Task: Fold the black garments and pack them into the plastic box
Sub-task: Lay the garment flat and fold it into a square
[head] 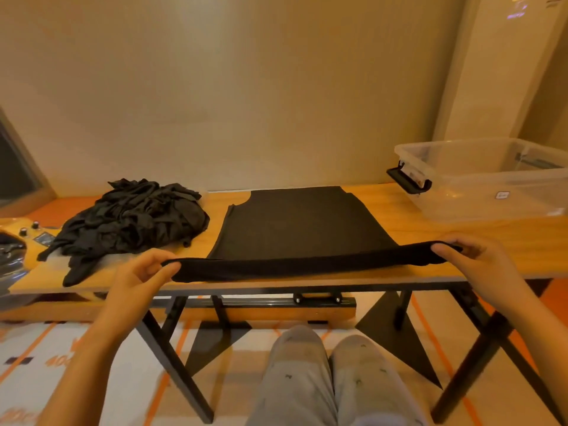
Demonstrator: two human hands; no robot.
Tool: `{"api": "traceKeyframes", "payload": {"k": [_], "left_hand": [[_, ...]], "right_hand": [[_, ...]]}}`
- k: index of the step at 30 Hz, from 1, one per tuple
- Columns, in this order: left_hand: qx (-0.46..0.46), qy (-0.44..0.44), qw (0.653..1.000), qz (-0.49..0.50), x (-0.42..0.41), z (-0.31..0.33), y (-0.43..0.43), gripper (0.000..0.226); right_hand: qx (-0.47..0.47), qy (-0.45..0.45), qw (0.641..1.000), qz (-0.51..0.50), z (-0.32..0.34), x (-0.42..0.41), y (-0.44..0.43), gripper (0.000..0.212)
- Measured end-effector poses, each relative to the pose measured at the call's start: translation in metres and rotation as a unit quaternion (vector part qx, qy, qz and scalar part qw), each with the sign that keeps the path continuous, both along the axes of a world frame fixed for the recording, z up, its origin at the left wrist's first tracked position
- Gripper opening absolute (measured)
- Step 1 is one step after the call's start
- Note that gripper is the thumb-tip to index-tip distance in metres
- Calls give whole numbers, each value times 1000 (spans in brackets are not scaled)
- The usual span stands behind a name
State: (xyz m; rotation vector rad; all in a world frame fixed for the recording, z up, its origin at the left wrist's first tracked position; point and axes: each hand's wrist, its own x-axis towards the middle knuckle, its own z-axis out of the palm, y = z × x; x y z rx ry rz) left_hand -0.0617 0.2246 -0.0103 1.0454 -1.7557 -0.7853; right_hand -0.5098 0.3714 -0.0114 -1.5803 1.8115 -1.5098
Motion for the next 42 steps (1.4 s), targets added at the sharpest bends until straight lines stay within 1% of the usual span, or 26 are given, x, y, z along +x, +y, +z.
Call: {"api": "traceKeyframes", "payload": {"k": [8,12,16,17,19,20,21,24,25,31,33,39,42], "left_hand": [[17,3,999,-28,3,-1,5,10],[-14,-16,999,-29,7,5,7,9],[-21,-21,999,-29,10,7,12,9],[-15,-24,999,-30,11,6,13,9],[-7,-23,999,-30,13,3,13,9],[-7,-23,999,-29,12,4,13,10],[-8,-23,999,-26,11,4,13,10],[-1,-8,1000,-25,6,9,10,10],[5,-6,1000,-24,5,10,8,10],[19,-35,999,-34,0,10,-16,12],[15,-39,999,-30,-5,12,-31,11],[18,-42,999,-23,-34,35,-91,12],[18,-54,998,-16,-54,54,-136,12]], "right_hand": [[-6,23,1000,9,2,6,14,19],[-10,16,1000,21,9,8,22,16],[-22,12,999,36,18,11,30,24],[-20,15,999,41,19,11,33,31],[-4,20,999,49,20,11,36,51],[4,22,999,49,21,11,37,55],[11,23,998,50,21,11,37,53],[42,1,998,50,25,12,35,18],[51,2,997,50,27,13,34,15],[87,11,996,37,29,6,15,18],[86,-4,996,35,29,2,-1,18],[72,-34,997,7,44,-19,-67,17],[76,-32,997,-8,61,-36,-115,19]]}}
